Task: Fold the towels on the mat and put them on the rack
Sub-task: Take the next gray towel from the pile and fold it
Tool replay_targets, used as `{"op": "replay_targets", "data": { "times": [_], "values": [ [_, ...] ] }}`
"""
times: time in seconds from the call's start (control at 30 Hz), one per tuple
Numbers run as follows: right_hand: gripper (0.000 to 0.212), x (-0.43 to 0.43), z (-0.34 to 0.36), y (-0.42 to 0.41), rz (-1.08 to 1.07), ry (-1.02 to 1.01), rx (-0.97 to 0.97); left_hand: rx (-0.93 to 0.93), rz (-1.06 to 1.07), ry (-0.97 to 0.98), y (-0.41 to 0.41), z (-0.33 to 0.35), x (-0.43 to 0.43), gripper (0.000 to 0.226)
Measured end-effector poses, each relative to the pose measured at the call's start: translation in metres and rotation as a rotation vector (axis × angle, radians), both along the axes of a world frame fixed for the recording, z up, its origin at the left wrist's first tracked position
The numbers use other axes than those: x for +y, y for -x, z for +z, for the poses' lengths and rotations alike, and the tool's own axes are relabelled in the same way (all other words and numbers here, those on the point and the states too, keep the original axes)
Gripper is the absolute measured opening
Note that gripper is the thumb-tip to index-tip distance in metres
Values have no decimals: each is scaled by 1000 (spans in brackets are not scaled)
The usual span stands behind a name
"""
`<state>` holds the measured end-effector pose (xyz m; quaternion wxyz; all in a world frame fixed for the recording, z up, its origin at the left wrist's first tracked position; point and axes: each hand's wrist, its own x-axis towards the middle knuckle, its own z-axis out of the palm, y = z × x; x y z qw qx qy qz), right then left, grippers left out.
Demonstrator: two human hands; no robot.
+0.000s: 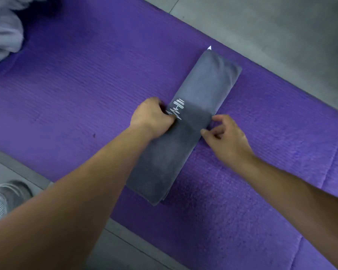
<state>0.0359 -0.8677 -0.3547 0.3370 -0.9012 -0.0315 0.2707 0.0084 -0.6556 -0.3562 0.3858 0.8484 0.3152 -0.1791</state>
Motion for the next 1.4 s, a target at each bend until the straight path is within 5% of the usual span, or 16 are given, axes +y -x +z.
{"op": "replay_targets", "data": {
  "times": [0.2, 0.43, 0.5, 0.6, 0.73, 0.9, 0.97, 1.17, 1.3, 1.4],
  "values": [
    [42, 2, 1, -1, -222, -154, 148, -37, 54, 353, -6, 10, 2, 12],
    [42, -10, 9, -1, -514, -664, 493, -195, 263, 894, -7, 46, -29, 22],
    [50, -16, 22, 0, -532, -820, 480, -275, 276, 846, -10, 57, -36, 23],
    [70, -28, 57, 1, -515, -938, 215, -348, 46, 619, -14, 78, -43, 51],
    [91, -46, 93, -5, -122, -666, -145, -384, -405, 325, -18, 114, -42, 109],
    [66, -64, 117, -2, 69, -186, -438, -501, -566, -152, -16, 126, -44, 55],
    [48, -72, 125, 3, 100, -172, -444, -528, -540, -87, -9, 121, -45, 51],
    [29, -93, 136, 7, 97, -332, -310, -532, -387, 608, 9, 127, -61, 38],
    [8, -81, 113, 6, -229, -580, -111, -384, -156, 664, -6, 119, -84, 34],
    [32, -72, 74, -10, -450, -634, 70, -288, -68, 515, -30, 83, -91, 47]
  ]
}}
